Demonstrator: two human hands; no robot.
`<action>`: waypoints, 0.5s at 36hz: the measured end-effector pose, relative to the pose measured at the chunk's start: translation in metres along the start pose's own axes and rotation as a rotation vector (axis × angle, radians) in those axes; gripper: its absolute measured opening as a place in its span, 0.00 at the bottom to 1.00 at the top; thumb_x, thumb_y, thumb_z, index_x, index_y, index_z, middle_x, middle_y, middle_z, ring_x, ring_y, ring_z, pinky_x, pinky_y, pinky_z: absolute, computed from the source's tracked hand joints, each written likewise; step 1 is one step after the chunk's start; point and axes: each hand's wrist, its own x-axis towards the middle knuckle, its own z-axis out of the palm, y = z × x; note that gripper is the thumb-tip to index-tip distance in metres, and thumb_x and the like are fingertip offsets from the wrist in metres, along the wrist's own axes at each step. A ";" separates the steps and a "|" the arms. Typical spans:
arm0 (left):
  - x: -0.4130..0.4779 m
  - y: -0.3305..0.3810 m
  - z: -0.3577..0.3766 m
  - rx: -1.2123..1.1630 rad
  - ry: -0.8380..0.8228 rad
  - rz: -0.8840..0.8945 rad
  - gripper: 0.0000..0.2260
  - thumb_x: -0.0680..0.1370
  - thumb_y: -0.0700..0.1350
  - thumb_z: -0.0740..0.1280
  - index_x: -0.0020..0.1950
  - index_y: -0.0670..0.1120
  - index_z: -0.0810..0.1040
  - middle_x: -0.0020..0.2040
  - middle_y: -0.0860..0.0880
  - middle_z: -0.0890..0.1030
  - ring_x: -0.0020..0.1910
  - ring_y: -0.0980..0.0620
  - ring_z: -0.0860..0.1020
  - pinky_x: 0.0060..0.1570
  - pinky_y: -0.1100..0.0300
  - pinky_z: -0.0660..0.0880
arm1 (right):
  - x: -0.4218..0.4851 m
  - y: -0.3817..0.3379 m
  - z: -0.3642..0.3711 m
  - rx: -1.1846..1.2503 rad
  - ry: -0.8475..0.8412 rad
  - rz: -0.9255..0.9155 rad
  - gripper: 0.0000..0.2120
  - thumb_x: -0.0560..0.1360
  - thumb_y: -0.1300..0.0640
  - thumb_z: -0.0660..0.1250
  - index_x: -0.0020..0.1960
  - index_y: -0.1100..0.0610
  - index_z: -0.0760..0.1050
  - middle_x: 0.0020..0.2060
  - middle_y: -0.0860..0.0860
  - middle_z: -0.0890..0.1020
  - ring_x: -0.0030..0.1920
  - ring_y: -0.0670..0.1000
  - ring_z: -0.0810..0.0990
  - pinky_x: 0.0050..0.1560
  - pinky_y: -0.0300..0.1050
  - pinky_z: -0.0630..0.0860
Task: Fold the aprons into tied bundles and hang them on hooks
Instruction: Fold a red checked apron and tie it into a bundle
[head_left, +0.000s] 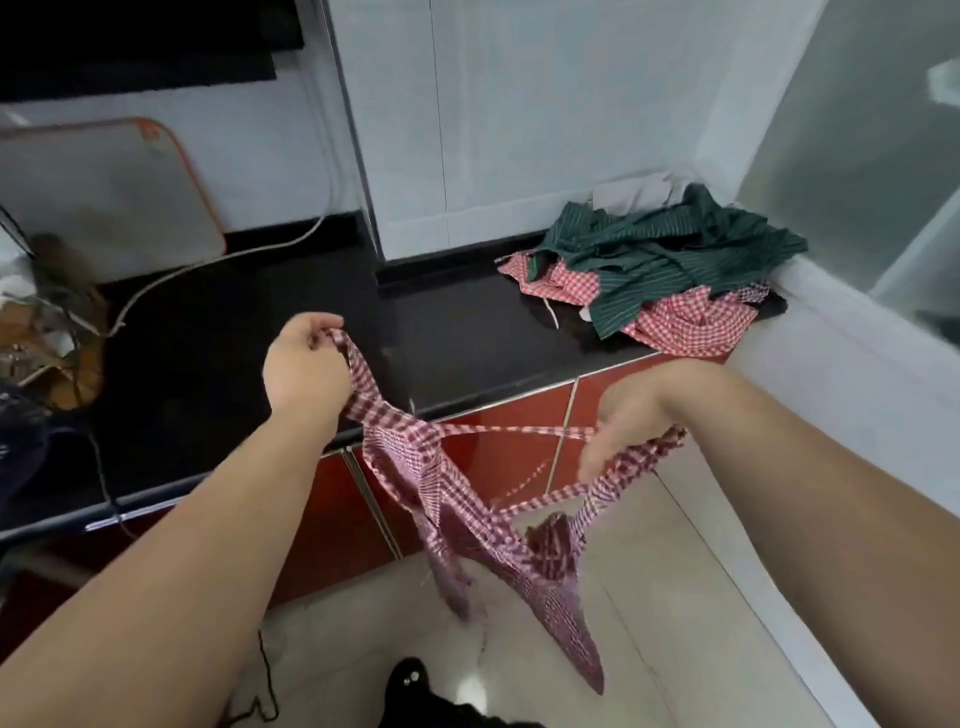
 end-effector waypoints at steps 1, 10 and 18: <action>0.003 0.004 0.000 -0.028 0.016 -0.026 0.15 0.80 0.37 0.55 0.54 0.50 0.78 0.46 0.51 0.77 0.37 0.53 0.74 0.33 0.60 0.69 | 0.001 0.002 0.002 -0.100 0.033 0.023 0.23 0.64 0.39 0.74 0.48 0.56 0.76 0.51 0.52 0.79 0.51 0.54 0.78 0.53 0.47 0.77; 0.011 0.006 -0.007 -0.044 -0.065 -0.031 0.14 0.80 0.37 0.57 0.55 0.51 0.79 0.48 0.50 0.78 0.39 0.52 0.75 0.30 0.62 0.68 | 0.035 0.035 0.014 0.766 0.959 0.205 0.09 0.76 0.58 0.60 0.38 0.59 0.69 0.36 0.57 0.74 0.37 0.58 0.74 0.37 0.47 0.72; 0.002 0.021 -0.013 -0.211 -0.317 -0.183 0.14 0.80 0.36 0.57 0.53 0.48 0.81 0.42 0.50 0.78 0.28 0.57 0.68 0.28 0.63 0.64 | 0.003 -0.003 0.003 1.639 0.537 -0.417 0.07 0.77 0.56 0.66 0.54 0.57 0.76 0.45 0.52 0.81 0.31 0.40 0.76 0.34 0.34 0.74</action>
